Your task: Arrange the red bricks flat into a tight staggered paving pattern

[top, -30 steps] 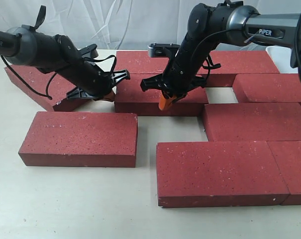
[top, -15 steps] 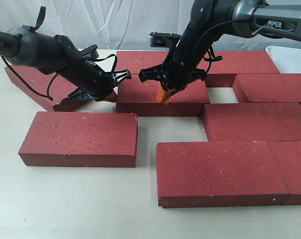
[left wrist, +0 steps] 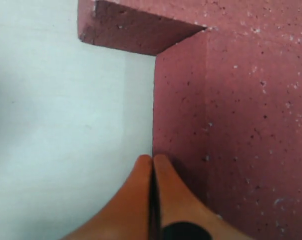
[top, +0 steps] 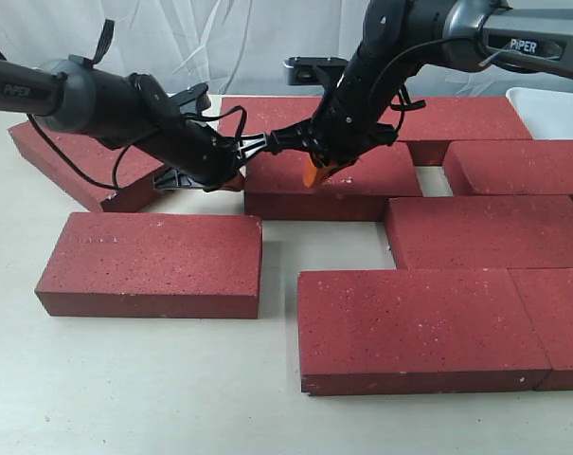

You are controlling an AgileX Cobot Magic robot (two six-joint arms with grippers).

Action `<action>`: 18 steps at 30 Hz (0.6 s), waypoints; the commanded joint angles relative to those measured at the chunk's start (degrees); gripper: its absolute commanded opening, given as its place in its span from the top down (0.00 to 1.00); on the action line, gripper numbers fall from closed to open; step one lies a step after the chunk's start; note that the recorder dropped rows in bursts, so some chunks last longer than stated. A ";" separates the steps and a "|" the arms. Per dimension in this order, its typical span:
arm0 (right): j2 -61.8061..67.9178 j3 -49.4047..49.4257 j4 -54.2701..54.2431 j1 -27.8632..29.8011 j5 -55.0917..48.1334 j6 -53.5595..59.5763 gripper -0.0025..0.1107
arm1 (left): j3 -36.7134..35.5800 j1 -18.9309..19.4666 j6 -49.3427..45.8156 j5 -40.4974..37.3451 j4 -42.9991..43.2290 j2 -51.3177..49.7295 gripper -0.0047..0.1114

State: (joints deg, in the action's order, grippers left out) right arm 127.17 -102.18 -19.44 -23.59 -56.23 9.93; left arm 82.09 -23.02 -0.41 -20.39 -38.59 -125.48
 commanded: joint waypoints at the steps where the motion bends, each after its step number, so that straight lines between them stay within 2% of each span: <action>1: -0.62 0.23 5.09 0.14 1.62 -4.01 0.98 | 0.03 -1.70 -0.23 2.63 -1.02 -0.22 0.96; 18: -0.62 0.23 15.00 0.26 3.26 -12.00 0.98 | 1.12 -5.95 -0.39 5.15 -5.96 -4.19 0.96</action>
State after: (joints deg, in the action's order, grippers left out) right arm 127.17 -102.18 -6.90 -23.59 -53.47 0.00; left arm 82.81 -27.38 -0.54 -14.70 -42.32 -128.36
